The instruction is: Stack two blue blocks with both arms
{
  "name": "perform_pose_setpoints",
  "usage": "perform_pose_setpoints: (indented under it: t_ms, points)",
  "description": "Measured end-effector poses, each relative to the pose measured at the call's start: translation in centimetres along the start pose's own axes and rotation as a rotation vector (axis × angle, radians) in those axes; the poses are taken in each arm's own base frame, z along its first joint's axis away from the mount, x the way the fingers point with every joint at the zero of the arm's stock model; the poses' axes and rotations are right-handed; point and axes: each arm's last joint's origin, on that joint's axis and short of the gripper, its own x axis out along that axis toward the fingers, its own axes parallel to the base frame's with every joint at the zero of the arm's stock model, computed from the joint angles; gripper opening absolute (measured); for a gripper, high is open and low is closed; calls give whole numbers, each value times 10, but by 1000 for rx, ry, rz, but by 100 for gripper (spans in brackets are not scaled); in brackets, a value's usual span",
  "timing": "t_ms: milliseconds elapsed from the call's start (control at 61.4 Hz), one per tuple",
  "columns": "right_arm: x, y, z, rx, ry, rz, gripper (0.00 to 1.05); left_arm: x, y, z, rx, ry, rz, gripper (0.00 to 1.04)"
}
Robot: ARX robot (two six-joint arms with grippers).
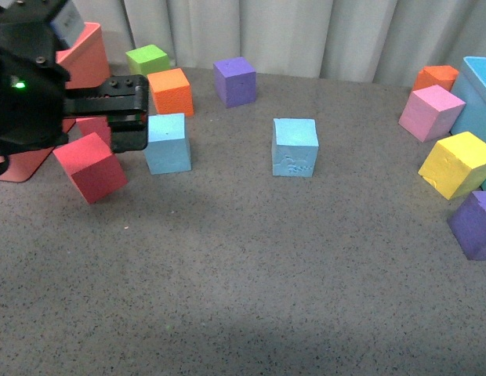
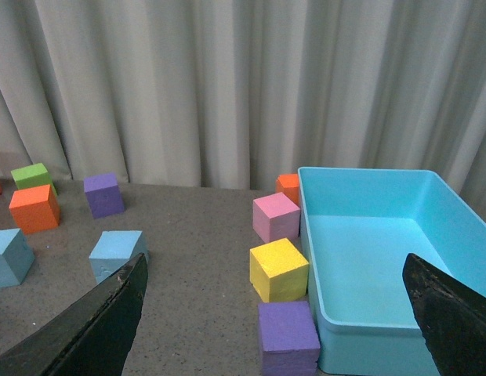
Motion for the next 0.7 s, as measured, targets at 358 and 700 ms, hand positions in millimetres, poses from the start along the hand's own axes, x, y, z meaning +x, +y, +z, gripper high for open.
perform_pose_setpoints:
  t_ms: [358,700]
  points:
    - [0,0,0,0,0,0,95,53,-27,49,-2,56,-12,98]
    - [0,0,0,0,0,0,95,87,-34,60,1,147,37,98]
